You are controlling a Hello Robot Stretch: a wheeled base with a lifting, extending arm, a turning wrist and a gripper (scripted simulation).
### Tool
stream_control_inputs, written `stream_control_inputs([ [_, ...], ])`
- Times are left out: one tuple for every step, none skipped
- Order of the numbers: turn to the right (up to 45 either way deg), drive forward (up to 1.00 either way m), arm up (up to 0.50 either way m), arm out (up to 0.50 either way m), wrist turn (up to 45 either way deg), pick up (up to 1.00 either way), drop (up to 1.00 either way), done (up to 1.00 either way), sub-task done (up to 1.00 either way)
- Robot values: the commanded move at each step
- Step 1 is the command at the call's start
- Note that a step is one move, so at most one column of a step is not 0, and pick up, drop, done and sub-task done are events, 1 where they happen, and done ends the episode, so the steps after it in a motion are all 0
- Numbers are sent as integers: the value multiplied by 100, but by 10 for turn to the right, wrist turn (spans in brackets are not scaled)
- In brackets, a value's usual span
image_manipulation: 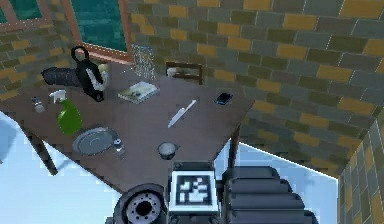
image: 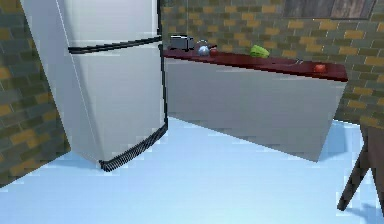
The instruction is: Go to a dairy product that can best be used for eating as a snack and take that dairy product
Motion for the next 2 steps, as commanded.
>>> stream_control_inputs([
  [0, 0, 0, 36, 0, 0, 0, 0, 0],
  [0, 0, 0, 0, 450, 0, 0, 0, 0],
])
